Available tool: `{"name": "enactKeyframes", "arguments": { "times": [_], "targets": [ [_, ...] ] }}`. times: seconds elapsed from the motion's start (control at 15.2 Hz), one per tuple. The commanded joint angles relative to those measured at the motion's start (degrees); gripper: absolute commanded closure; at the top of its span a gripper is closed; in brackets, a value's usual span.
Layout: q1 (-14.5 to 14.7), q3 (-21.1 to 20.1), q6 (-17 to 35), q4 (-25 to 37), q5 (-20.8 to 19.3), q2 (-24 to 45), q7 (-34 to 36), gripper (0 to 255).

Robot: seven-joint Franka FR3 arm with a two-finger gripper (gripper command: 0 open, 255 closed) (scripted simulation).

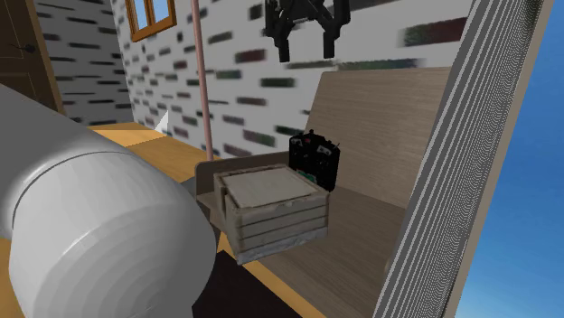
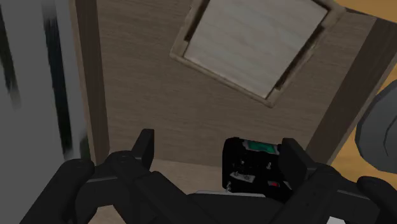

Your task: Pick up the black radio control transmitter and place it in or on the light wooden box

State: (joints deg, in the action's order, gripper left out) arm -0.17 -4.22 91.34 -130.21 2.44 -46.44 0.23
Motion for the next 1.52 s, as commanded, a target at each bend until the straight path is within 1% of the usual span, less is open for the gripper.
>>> {"name": "enactKeyframes", "arguments": {
  "times": [0.0,0.2,0.46,0.79,1.12,1.45],
  "targets": [
    [0.0,0.0,0.0,0.0,0.0,0.0,0.0,0],
    [-2.1,-4.7,2.7,-0.5,3.0,3.2,10.6,0],
    [-4.9,-10.7,6.5,0.3,6.4,9.0,24.6,0],
    [-8.8,-17.6,11.5,3.5,8.8,18.4,41.8,0],
    [-12.6,-23.3,16.5,8.5,8.4,29.4,59.1,0],
    [-15.1,-26.8,20.9,14.7,5.3,41.6,76.5,0]
  ]
}}
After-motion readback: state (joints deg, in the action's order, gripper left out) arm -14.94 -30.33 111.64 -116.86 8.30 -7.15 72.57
